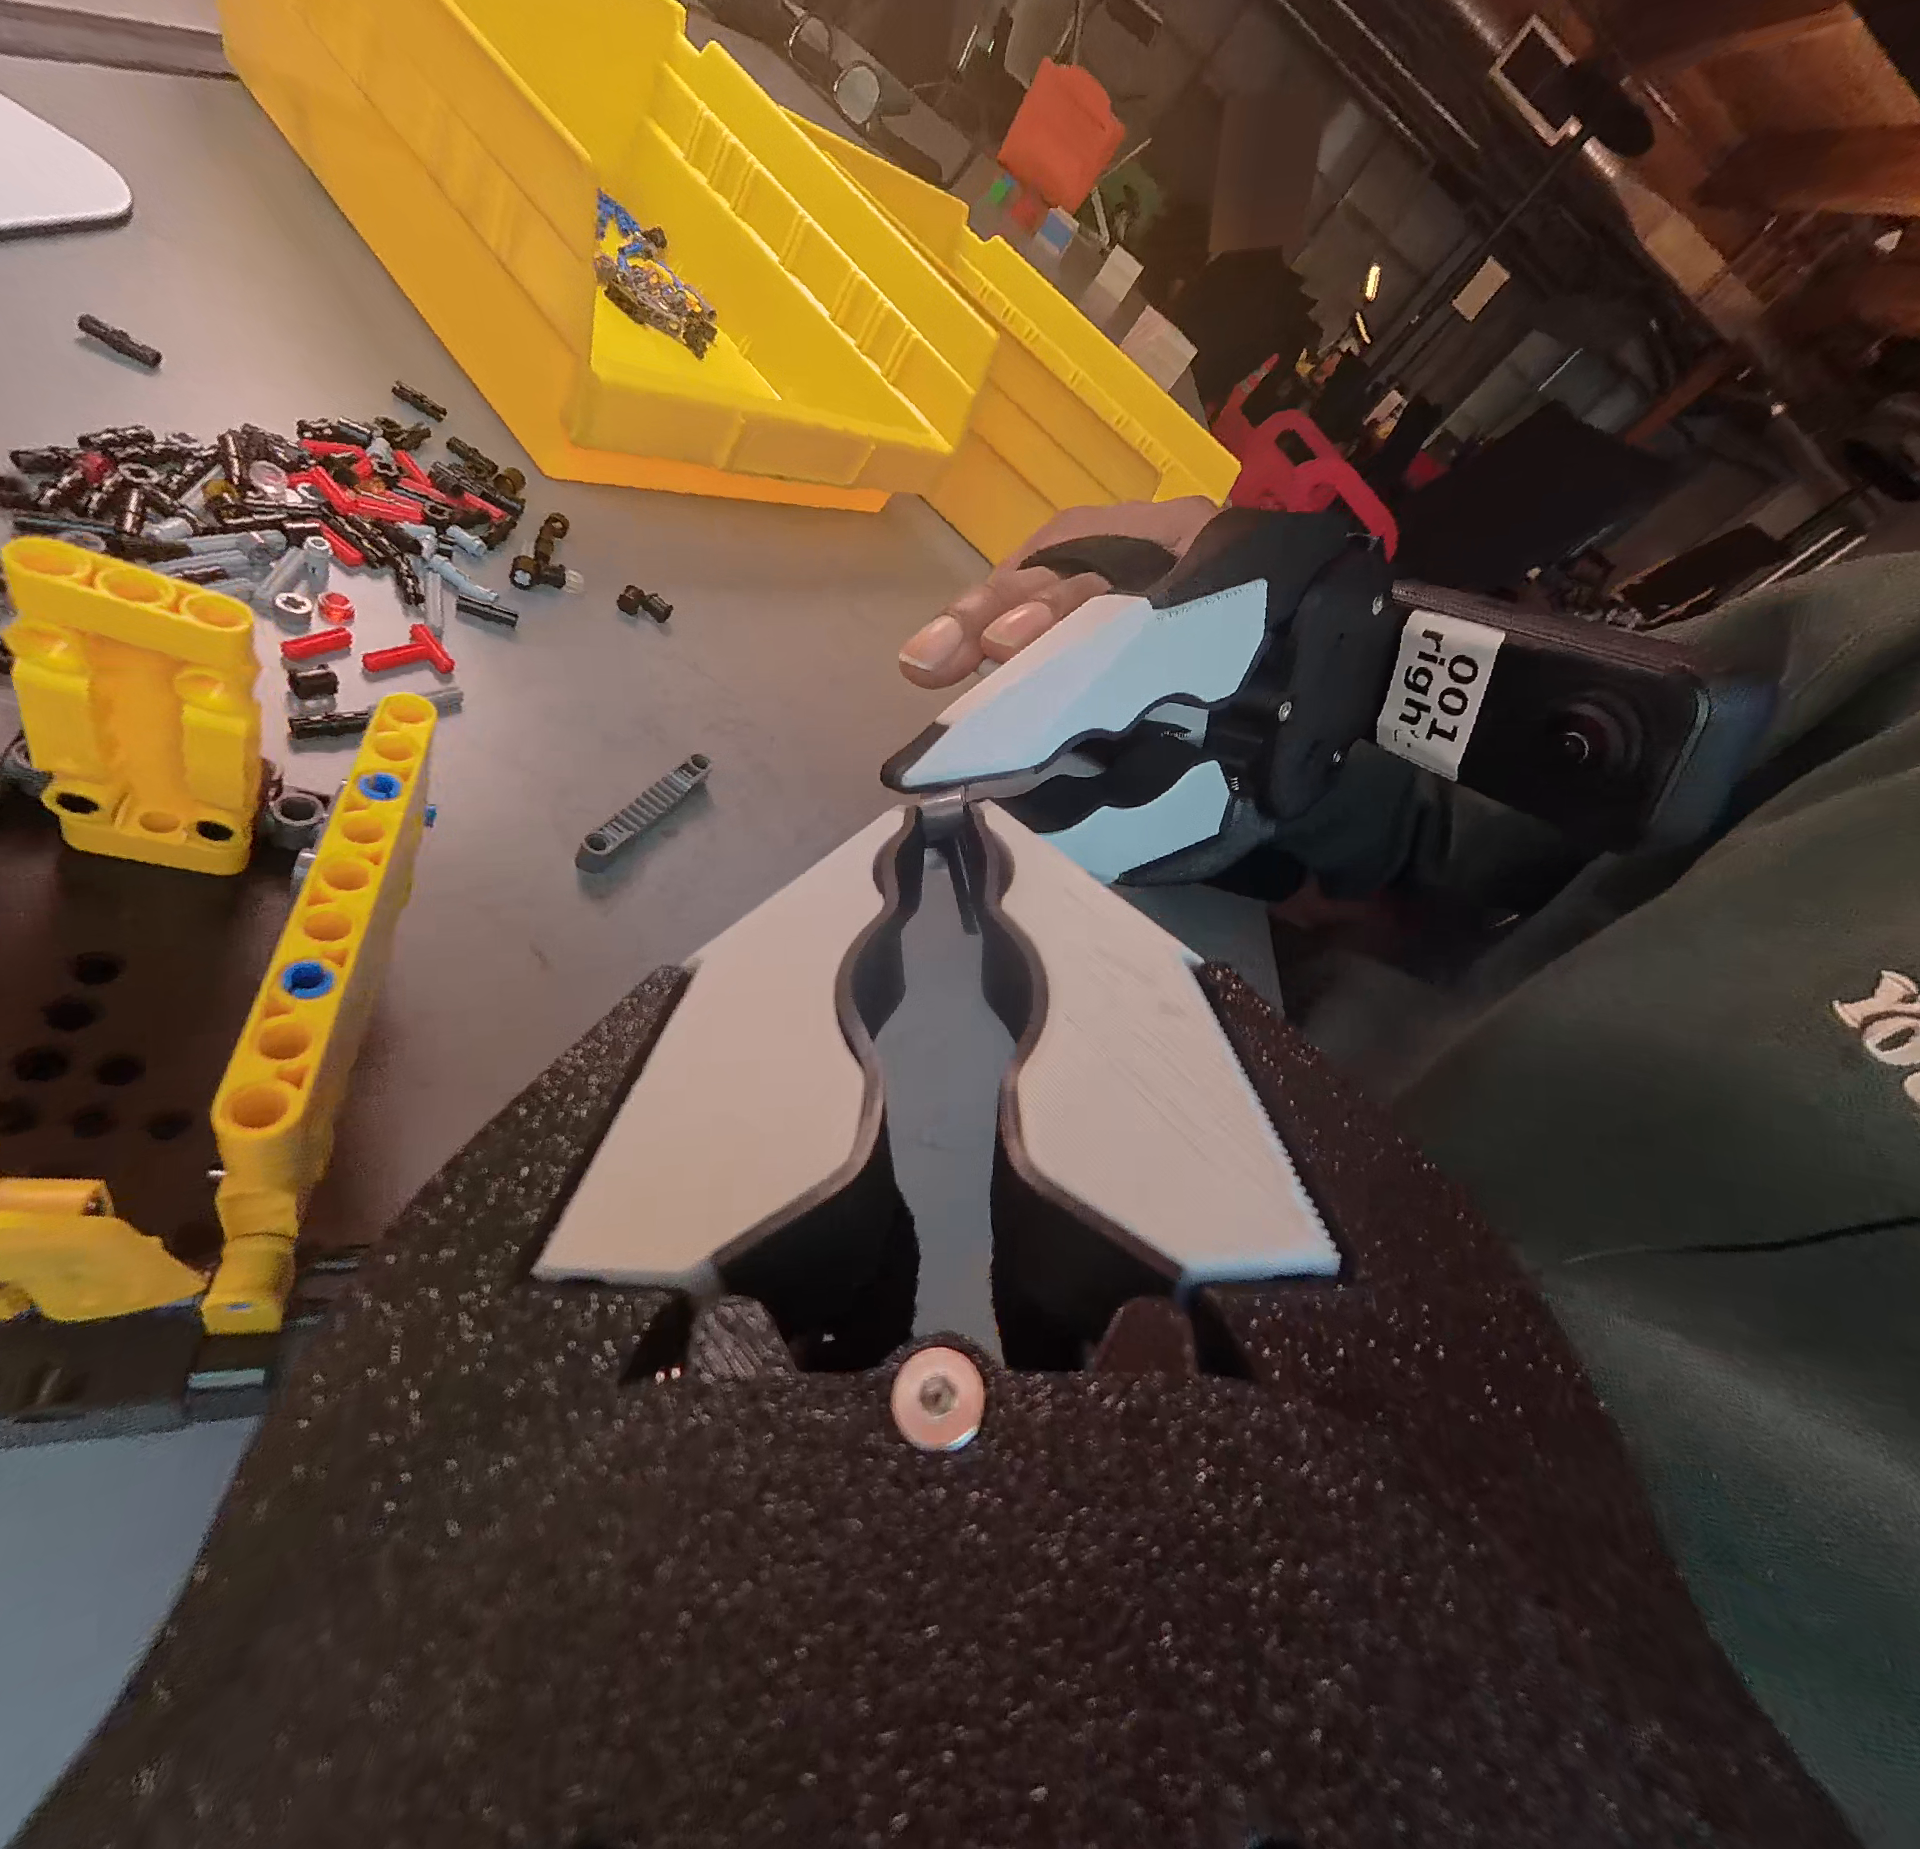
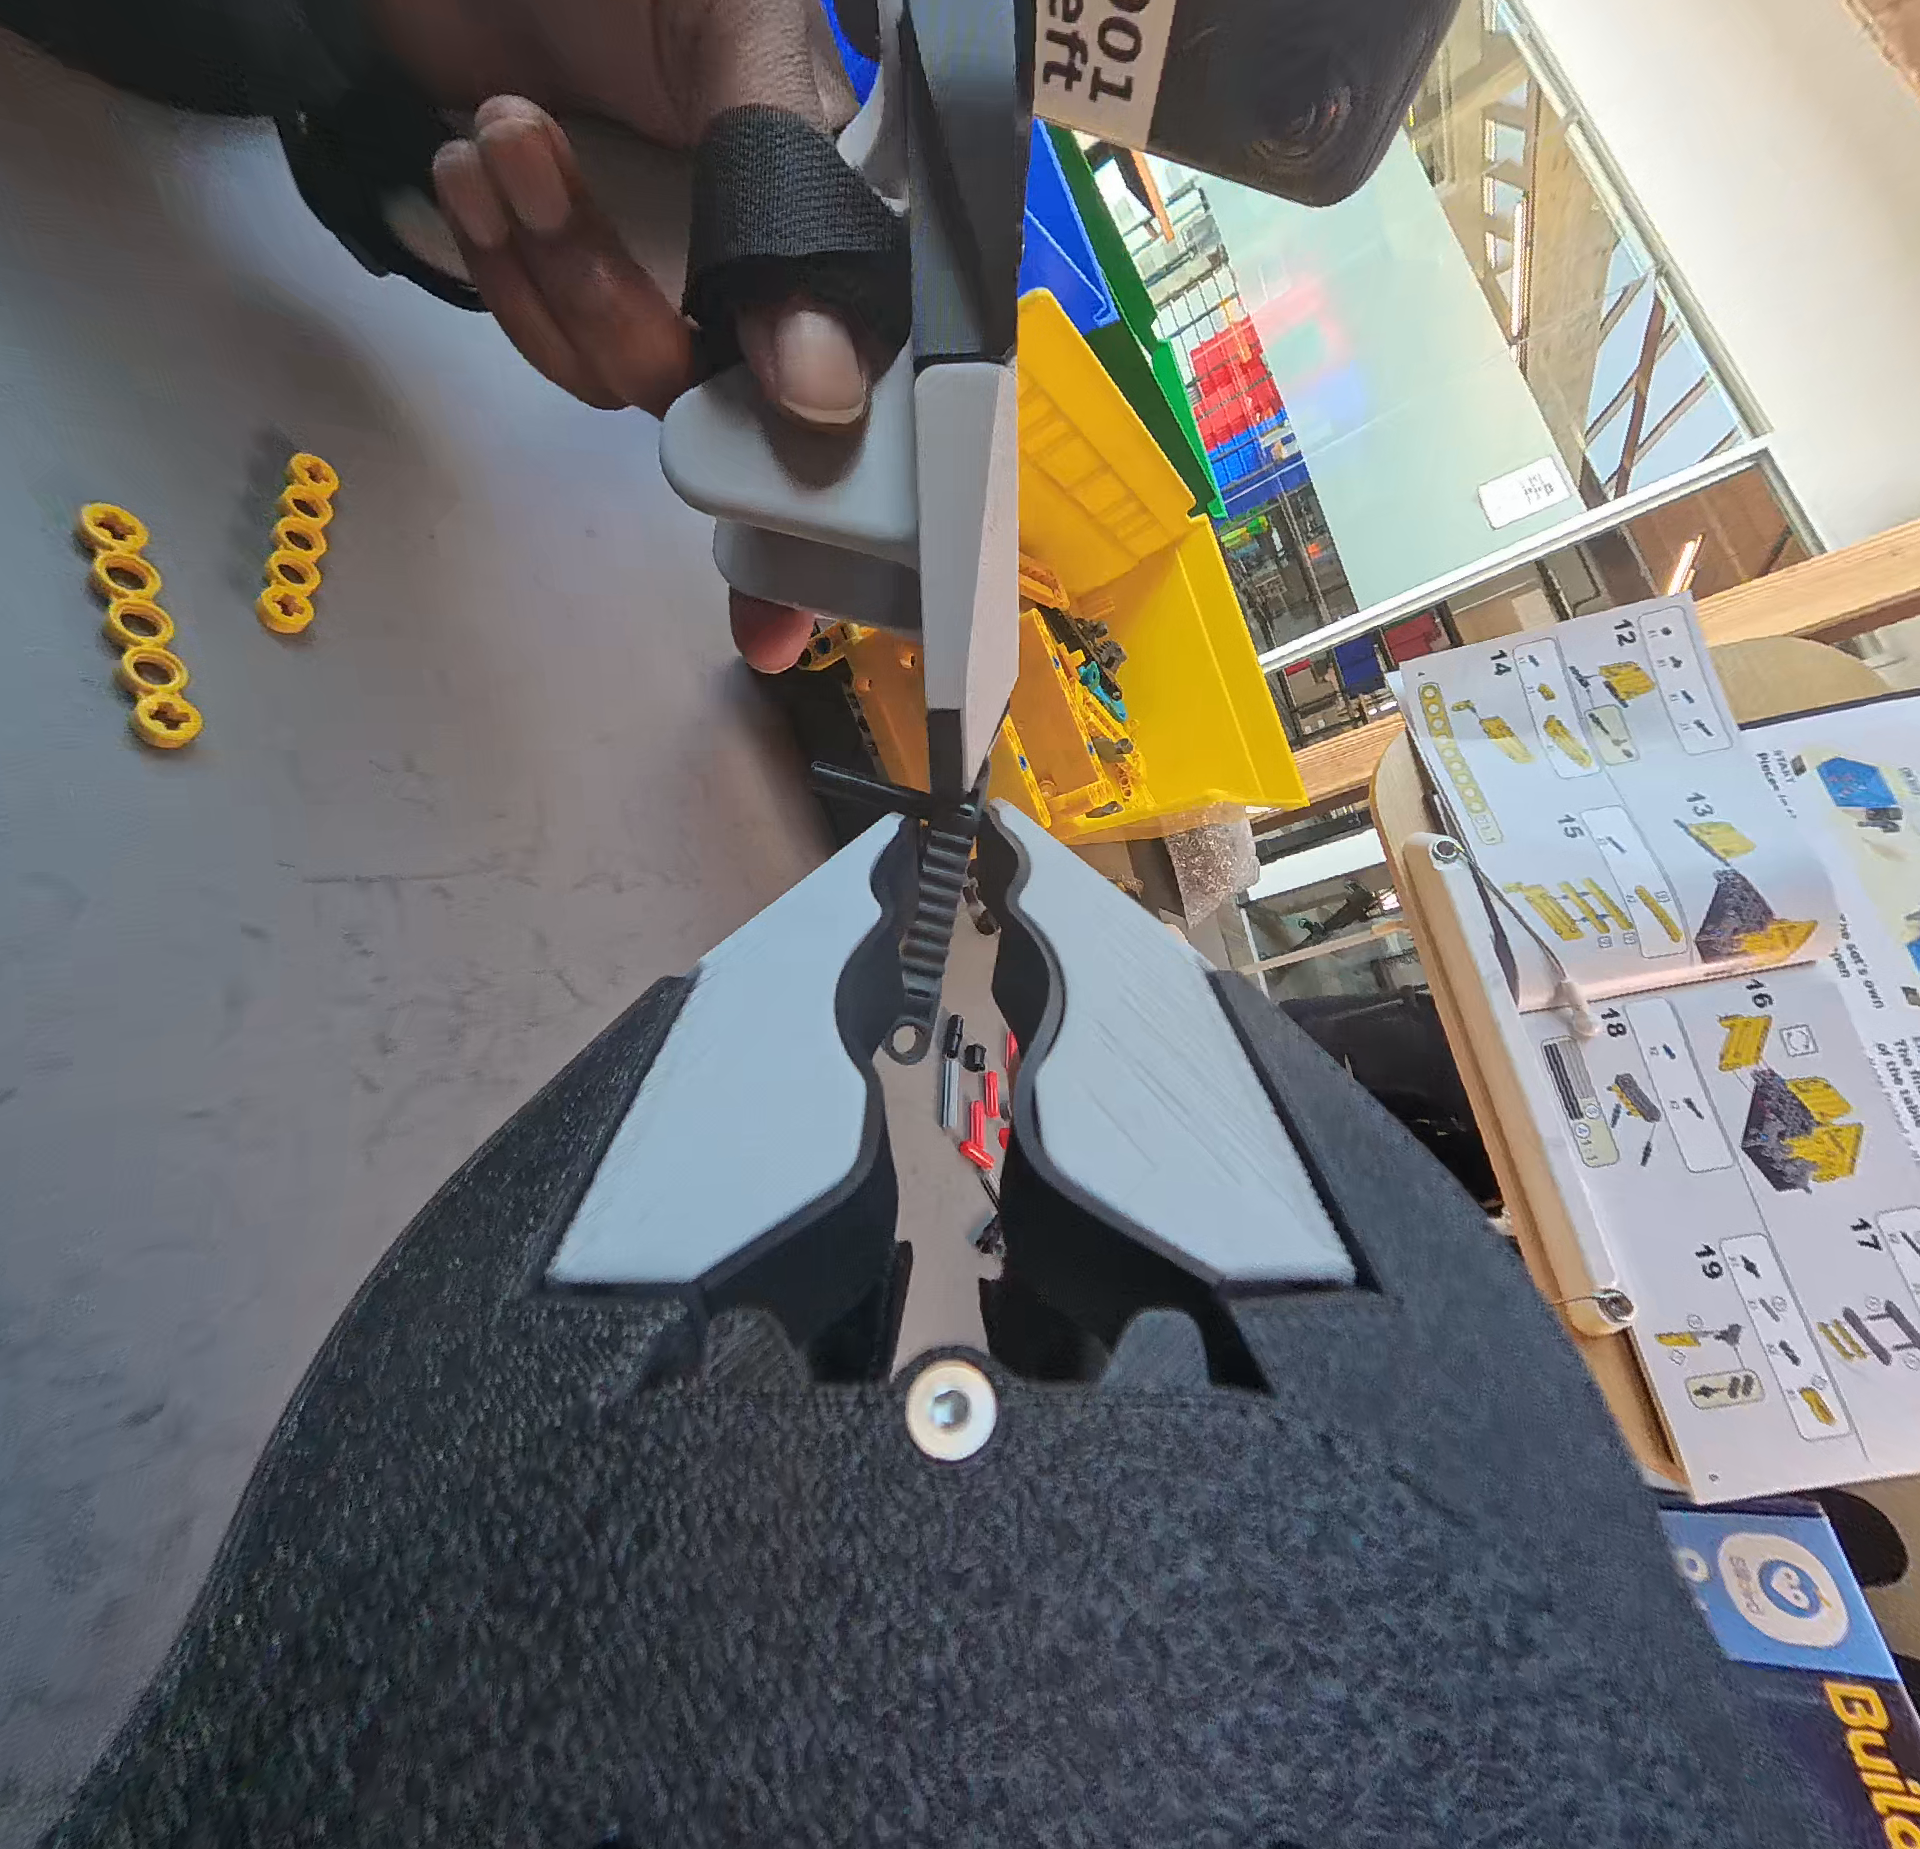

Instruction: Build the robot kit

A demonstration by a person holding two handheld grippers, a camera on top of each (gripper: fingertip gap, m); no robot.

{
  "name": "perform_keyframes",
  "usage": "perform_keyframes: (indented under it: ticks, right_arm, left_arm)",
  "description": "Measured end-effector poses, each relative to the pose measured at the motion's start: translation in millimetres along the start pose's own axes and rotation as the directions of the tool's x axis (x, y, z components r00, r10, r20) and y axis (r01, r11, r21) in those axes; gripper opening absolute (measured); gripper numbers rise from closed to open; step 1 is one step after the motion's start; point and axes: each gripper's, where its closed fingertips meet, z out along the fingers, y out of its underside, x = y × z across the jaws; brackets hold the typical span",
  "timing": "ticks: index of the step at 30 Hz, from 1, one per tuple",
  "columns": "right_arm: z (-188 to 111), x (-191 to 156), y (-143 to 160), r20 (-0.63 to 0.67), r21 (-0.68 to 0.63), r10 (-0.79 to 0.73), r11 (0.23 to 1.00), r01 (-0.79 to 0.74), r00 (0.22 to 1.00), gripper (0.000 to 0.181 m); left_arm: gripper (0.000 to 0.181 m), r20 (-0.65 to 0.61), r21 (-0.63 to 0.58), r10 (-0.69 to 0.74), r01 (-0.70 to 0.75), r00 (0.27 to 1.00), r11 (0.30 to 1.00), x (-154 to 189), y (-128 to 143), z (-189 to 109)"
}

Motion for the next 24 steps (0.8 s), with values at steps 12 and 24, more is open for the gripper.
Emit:
perform_keyframes:
  ticks: [12, 24]
  right_arm:
    - [-5.3, -1.3, -0.6, 0.090, 0.052, 0.106, 0.993, -0.110, 0.990, 0.011]
    - [-1.2, 6.2, 0.0, -0.024, -0.027, 0.008, 1.000, -0.009, 1.000, 0.009]
  left_arm:
    - [0.006, 0.100, -0.071, 0.252, -0.245, 0.963, 0.967, 2.7, 1.1, 2.7]
    - [0.006, 0.032, 0.056, 0.030, -0.032, 0.999, 0.998, -0.6, -7.8, 0.8]
